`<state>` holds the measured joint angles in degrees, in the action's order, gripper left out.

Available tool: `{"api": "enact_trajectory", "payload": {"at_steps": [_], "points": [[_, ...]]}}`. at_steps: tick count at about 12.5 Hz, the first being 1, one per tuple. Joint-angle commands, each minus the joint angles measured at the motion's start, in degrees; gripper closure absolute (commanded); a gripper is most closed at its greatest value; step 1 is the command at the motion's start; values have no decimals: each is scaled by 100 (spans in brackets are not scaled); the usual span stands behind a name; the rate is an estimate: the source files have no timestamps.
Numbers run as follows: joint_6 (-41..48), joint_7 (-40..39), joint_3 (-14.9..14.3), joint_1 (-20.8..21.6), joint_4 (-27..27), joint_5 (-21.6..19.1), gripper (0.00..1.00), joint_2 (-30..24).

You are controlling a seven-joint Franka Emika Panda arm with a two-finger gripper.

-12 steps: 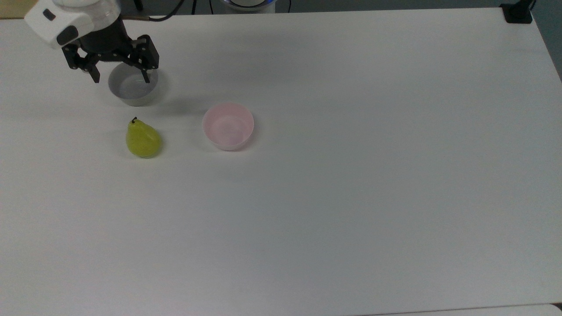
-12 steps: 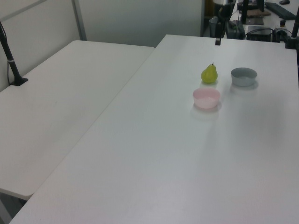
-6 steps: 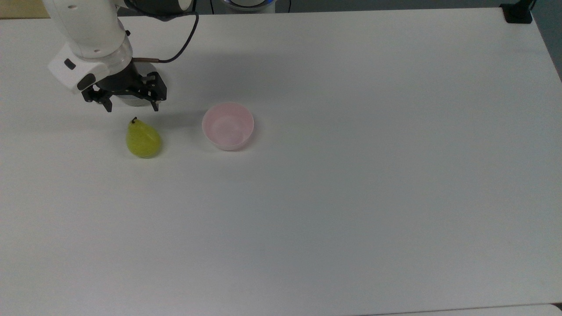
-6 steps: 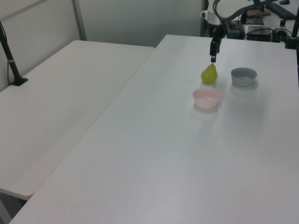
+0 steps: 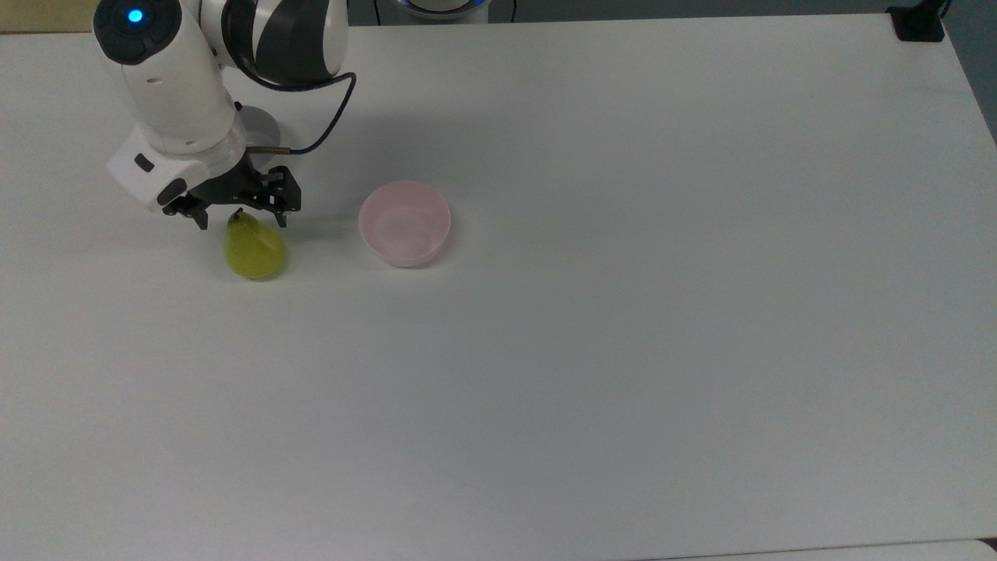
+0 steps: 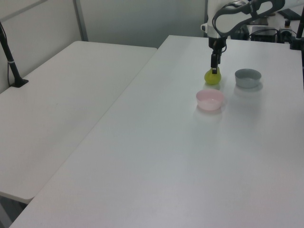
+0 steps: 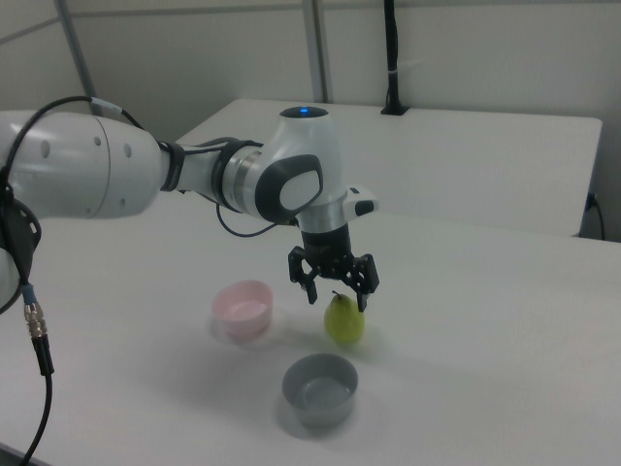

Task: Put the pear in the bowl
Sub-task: 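Lower the gripper around the pear and close the fingers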

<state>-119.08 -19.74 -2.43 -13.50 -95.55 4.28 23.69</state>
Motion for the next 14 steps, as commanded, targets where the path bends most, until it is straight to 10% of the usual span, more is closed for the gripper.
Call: {"api": "enact_trajectory", "payload": {"at_steps": [1, 10, 14], "points": [[-370, -101, 5, -12, -157, 91, 0, 127], [-678, -39, 5, 23, -174, 284, 6, 382], [-669, -48, 5, 32, -183, 328, 48, 391]]}}
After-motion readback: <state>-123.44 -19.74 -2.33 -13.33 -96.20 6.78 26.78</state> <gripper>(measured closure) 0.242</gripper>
